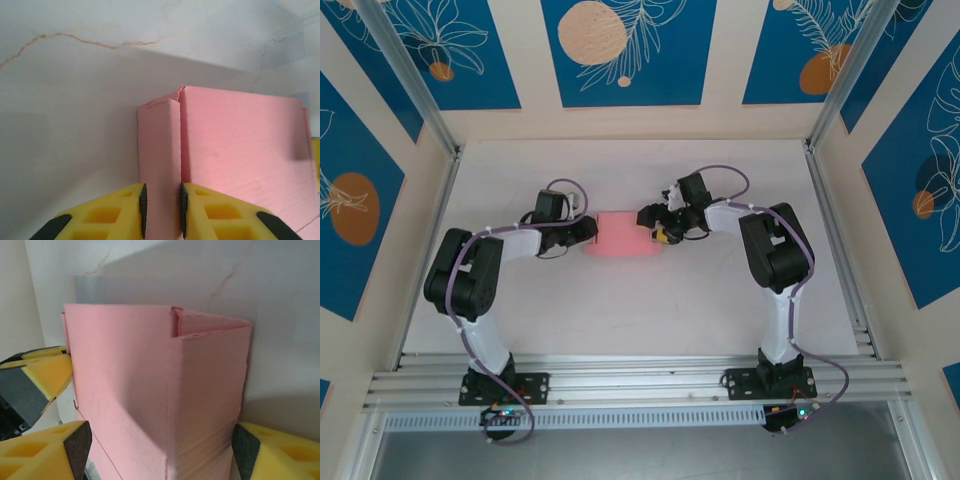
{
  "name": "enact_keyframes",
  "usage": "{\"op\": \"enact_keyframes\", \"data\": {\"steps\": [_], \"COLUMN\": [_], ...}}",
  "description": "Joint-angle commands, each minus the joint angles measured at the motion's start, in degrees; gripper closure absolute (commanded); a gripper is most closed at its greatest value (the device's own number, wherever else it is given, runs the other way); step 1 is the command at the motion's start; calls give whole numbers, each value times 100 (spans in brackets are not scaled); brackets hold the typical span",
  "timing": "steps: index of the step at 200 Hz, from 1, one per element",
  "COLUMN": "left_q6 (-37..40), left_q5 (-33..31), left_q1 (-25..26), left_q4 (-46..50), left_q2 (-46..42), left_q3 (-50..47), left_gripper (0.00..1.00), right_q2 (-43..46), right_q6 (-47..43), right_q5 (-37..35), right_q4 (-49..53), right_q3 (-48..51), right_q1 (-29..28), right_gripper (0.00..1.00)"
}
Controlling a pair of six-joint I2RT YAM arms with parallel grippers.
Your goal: Fold the paper box
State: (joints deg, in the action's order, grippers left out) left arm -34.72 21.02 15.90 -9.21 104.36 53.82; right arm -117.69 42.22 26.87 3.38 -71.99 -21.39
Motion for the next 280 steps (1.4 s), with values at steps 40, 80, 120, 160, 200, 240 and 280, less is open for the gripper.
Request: {"op": "enact_keyframes", "data": {"steps": [40,80,120,160,200,240,280], "left_q6": [-320,-407,-379,-342,-272,-290,-403], "left_q5": [220,299,290,314,319,484,727], "left_q1": [-170,-285,-358,-399,-407,-405,-411], "left_q4": [20,-45,28,113,191,107,-106], "left_q2": [445,480,495,550,532,494,213], "left_q3": [-91,-144,-127,-57,5,32,-38], "left_gripper": [87,93,96,97,96,93,80], "right_q2": [-219,-218,-108,153,110,-69,-6], "right_q6": [672,700,588,422,366,472,601], "right_q5": [631,631,496,282,289,513,594], "right_q4": [-990,-1093,-938,-691,-667,-884,-986], "right_q3": [365,417,471,586,543,265,267], "right_q1": [-21,-35,-39,-50,-93,-212,-241], "right_gripper": [25,25,25,24,24,36,51]}}
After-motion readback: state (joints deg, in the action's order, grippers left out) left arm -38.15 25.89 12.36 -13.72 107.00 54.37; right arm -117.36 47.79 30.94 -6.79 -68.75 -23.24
